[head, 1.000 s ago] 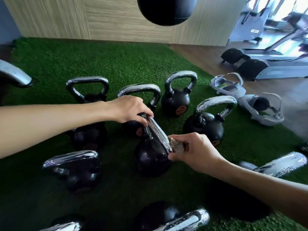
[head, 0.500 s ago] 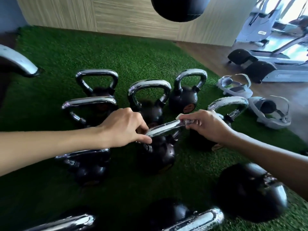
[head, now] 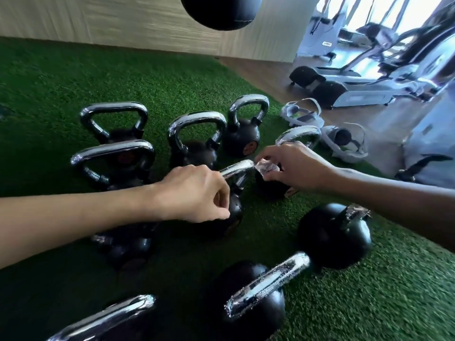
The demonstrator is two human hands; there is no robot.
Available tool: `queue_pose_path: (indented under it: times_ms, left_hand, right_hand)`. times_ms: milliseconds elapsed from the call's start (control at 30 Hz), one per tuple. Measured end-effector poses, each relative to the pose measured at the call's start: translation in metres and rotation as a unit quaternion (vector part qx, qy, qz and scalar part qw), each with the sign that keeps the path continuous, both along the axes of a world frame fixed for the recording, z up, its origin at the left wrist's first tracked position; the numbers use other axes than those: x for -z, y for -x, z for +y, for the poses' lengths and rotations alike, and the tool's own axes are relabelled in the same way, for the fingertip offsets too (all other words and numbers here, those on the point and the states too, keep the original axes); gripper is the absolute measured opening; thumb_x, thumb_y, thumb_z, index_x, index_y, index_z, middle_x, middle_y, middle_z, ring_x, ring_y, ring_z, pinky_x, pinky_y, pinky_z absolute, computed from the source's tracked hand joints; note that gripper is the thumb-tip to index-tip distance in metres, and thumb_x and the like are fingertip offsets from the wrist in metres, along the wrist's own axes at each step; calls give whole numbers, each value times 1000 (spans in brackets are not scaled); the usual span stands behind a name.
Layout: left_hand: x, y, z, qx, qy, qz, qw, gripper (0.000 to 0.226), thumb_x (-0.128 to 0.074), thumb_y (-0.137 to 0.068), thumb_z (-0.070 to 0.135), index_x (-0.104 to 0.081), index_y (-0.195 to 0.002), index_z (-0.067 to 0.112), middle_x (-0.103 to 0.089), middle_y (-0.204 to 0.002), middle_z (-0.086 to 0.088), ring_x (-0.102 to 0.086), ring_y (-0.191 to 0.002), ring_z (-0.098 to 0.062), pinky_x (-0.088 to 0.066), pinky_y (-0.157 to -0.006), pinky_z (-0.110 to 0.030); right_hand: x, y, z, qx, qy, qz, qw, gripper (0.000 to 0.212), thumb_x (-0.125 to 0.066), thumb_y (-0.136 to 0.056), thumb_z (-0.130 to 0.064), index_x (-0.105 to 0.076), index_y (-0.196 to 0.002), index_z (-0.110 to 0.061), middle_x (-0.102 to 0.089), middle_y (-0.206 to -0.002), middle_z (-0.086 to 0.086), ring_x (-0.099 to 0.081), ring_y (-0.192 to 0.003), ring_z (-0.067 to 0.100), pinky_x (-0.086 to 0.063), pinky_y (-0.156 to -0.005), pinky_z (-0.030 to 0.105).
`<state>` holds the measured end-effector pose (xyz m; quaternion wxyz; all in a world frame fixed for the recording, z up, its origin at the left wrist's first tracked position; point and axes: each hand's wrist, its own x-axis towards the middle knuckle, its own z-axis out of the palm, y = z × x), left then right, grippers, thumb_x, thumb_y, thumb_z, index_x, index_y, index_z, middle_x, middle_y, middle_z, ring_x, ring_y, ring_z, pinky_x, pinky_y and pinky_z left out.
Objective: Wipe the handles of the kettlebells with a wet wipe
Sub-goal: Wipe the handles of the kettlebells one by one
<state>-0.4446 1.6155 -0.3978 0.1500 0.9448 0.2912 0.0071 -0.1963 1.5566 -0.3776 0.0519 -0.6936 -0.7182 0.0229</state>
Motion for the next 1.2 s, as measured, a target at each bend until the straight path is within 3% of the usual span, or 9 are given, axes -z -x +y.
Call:
queue_pose_path:
  times_ms: [133, 300, 467, 633, 767, 867, 1033, 1100, 1200]
  left_hand:
    - [-18, -5, -28, 85, 200, 116, 969, 29, -74, -80, 63, -75, -97, 40, -74, -87, 23, -64, -75, 13, -48, -71, -14]
    - [-8, 2, -67, 106, 242, 207, 942, 55, -81, -64, 72, -72, -109, 43, -73, -87, 32, -66, -90, 12, -53, -93, -22]
    - [15, 12, -95, 52, 179, 97, 978, 44, -89, -63, 60, -79, -98, 35, -75, -79, 22, -67, -73, 10, -53, -68, -13]
    - [16, 17, -107, -12, 178, 81, 981, 40, -88, -63, 60, -78, -95, 40, -73, -78, 27, -67, -75, 11, -56, -74, -22]
    - [22, 27, -119, -72, 194, 30, 978, 40, -88, -63, 60, -76, -95, 39, -74, -78, 24, -69, -76, 8, -58, -77, -27]
    - [23, 30, -127, -100, 205, 5, 974, 40, -89, -64, 57, -74, -95, 38, -75, -78, 23, -70, -77, 6, -57, -80, -29]
    - [22, 30, -136, -119, 187, -7, 975, 36, -88, -67, 54, -73, -94, 35, -74, -78, 25, -70, -79, 6, -55, -79, -27]
    - [20, 28, -137, -123, 182, 6, 976, 34, -88, -68, 53, -73, -94, 35, -75, -80, 23, -69, -77, 6, -52, -73, -21]
    - [14, 24, -137, -127, 177, 31, 975, 35, -89, -68, 51, -73, -93, 34, -75, -81, 19, -68, -73, 4, -43, -61, -12]
  right_hand:
    - [-19, 7, -49, 21, 85, -13, 996, 38, -83, -80, -35, -60, -110, -28, -74, -95, -10, -47, -68, -16, -30, -61, 4]
    - [-18, 27, -108, 37, 76, 110, 990, 30, -86, -73, -44, -71, -97, -35, -70, -80, -20, -63, -70, -4, -48, -62, 13]
    - [2, 42, -164, -36, 6, 133, 990, 28, -85, -75, -41, -76, -101, -38, -69, -84, -21, -55, -72, -16, -38, -66, 4]
    - [35, 54, -168, -101, -22, 137, 985, 32, -78, -82, -42, -75, -114, -38, -70, -97, -14, -48, -86, 6, -43, -79, 23]
    - [58, 64, -167, -186, -20, 49, 981, 26, -64, -92, -42, -67, -117, -36, -55, -103, -9, -49, -93, 14, -50, -82, 33]
    - [61, 56, -167, -195, -23, 13, 980, 28, -49, -98, -46, -60, -123, -38, -51, -108, -9, -47, -95, 15, -48, -79, 31]
    - [47, 28, -158, -160, 21, 53, 985, 28, -58, -96, -48, -66, -123, -47, -55, -125, -15, -36, -103, 12, -42, -95, 31]
    - [51, 40, -153, -174, -6, 73, 982, 24, -61, -94, -47, -72, -115, -45, -65, -113, -17, -36, -98, 11, -42, -94, 33]
    - [72, 63, -158, -194, -102, 73, 973, 24, -53, -89, -44, -76, -93, -40, -69, -88, -17, -47, -84, 17, -47, -73, 37]
